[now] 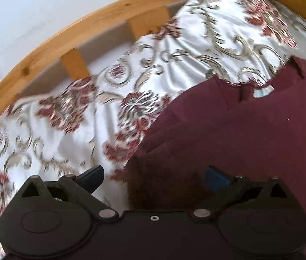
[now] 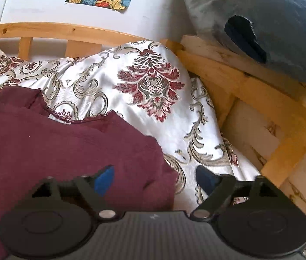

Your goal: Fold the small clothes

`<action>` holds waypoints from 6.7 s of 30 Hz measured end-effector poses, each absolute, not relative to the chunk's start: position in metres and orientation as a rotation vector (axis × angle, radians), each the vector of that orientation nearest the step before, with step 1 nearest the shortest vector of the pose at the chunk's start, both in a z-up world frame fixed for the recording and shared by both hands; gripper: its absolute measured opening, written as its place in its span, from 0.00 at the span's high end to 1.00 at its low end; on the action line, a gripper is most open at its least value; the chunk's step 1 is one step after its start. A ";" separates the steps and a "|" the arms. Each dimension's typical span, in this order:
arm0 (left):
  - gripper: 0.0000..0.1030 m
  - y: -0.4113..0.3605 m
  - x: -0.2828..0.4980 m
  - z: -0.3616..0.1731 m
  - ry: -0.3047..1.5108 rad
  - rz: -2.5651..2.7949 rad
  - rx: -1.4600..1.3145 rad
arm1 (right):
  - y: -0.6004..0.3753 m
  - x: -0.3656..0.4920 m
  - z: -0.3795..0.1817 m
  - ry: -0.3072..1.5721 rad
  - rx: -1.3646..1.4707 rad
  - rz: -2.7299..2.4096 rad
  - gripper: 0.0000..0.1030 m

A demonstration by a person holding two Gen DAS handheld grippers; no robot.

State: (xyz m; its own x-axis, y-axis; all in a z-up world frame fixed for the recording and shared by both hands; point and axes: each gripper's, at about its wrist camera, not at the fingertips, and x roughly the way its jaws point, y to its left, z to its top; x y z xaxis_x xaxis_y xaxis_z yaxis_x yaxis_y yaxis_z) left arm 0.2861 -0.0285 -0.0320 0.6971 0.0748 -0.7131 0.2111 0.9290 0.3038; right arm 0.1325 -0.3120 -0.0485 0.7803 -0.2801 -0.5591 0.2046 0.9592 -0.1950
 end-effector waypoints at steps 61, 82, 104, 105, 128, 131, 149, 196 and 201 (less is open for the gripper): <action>0.00 0.020 0.203 -0.074 0.879 0.113 -0.024 | -0.209 0.085 -0.059 0.682 -0.197 -0.052 0.00; 0.01 0.034 0.199 -0.070 0.792 0.028 -0.068 | -0.210 0.085 -0.059 0.684 -0.193 -0.051 0.00; 0.08 0.049 0.245 -0.078 0.796 -0.256 -0.108 | -0.209 0.086 -0.061 0.685 -0.180 -0.060 0.00; 0.10 0.050 0.244 -0.077 0.796 -0.272 -0.125 | -0.209 0.086 -0.060 0.681 -0.174 -0.066 0.00; 0.15 0.056 0.244 -0.085 0.896 -0.324 -0.197 | -0.165 0.093 -0.058 0.555 -0.131 -0.024 0.00; 0.17 0.058 0.244 -0.085 0.898 -0.316 -0.216 | -0.159 0.097 -0.069 0.599 -0.178 -0.021 0.00; 0.66 0.030 0.237 -0.063 0.968 -0.152 -0.132 | -0.163 0.097 -0.068 0.630 -0.124 -0.020 0.00; 0.55 -0.190 0.191 -0.003 0.930 -0.592 0.129 | -0.355 0.074 -0.036 0.541 0.233 -0.395 0.00; 0.31 -0.184 0.180 0.012 0.897 -0.649 0.109 | -0.358 0.070 -0.034 0.521 0.243 -0.404 0.00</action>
